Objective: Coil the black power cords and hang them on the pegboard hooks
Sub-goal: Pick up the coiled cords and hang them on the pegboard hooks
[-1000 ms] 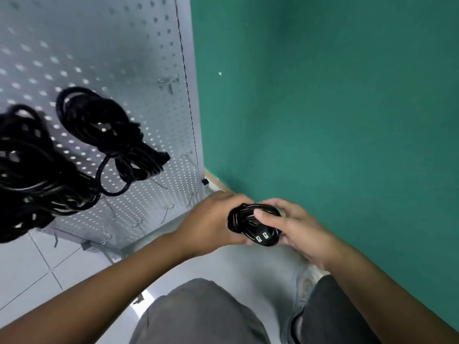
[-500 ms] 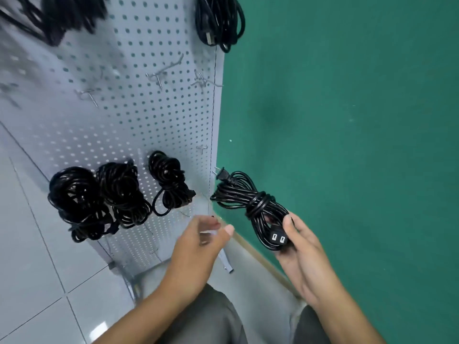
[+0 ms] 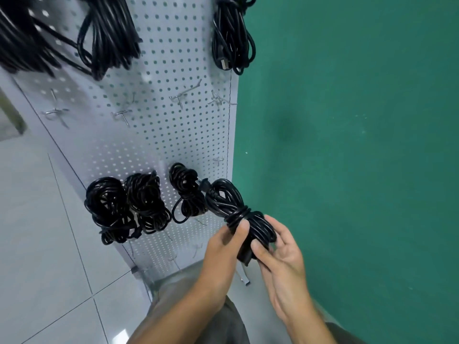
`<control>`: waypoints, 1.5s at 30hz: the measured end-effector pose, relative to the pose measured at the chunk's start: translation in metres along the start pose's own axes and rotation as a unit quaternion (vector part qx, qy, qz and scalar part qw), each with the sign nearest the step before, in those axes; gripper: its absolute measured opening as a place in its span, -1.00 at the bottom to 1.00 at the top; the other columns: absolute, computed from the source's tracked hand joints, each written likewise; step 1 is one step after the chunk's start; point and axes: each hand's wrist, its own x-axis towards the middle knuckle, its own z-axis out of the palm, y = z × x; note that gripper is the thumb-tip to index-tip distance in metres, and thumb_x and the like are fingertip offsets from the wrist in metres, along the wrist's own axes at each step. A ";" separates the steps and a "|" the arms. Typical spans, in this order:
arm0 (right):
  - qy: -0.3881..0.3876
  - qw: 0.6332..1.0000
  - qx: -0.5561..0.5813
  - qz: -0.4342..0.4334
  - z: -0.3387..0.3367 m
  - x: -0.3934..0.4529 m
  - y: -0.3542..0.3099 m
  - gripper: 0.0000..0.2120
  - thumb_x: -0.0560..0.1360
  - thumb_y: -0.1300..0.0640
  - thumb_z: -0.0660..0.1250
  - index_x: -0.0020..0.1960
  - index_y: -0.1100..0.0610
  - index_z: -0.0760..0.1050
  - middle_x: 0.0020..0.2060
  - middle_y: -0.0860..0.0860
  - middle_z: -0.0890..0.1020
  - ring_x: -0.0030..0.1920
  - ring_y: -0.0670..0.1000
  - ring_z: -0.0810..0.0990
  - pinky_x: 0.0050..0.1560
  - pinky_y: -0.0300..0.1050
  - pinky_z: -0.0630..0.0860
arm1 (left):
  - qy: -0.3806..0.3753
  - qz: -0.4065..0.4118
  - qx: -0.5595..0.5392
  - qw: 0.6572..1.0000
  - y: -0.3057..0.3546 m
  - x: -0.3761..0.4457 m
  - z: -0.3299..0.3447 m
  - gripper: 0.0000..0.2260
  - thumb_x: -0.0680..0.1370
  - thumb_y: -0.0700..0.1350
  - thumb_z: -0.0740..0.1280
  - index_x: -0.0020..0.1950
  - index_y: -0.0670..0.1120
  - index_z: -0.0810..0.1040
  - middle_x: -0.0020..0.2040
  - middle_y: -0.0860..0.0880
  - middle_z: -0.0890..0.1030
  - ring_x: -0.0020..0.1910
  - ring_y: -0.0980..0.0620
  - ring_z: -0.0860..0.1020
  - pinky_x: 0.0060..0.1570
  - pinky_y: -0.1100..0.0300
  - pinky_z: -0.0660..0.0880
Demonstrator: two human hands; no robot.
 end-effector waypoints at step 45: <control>0.004 0.968 -0.233 -0.096 -0.037 0.092 -0.023 -0.75 0.55 0.29 0.42 0.17 0.04 0.61 0.07 -0.14 0.71 0.12 -0.07 0.67 0.18 -0.09 0.57 | 0.082 0.265 0.181 0.944 0.081 0.061 0.029 -0.67 0.61 -0.04 0.40 0.35 0.05 0.43 0.02 0.28 0.66 0.04 0.39 0.59 -0.05 0.48 0.47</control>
